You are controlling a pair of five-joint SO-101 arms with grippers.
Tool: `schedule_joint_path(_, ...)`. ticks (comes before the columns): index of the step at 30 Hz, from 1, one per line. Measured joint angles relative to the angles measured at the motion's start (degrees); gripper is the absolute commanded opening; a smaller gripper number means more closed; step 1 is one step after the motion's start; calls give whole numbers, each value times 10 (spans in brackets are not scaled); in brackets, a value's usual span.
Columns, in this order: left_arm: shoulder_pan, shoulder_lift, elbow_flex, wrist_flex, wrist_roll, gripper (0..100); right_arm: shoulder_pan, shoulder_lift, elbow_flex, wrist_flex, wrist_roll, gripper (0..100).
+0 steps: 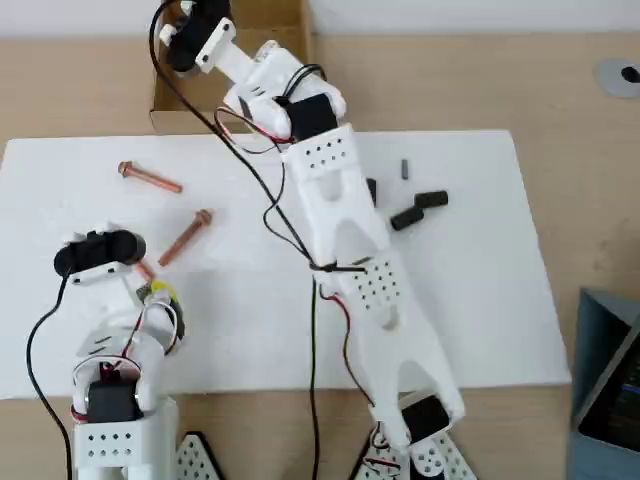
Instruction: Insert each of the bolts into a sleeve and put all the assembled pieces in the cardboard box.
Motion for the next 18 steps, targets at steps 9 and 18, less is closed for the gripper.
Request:
schedule_joint_path(9, 0, 0, 0, 0, 0, 2, 18, -62, -2, 65, -6, 9)
schedule_joint_path(18, 0, 0, 0, 0, 0, 2, 22, -144, -2, 249, -134, 9)
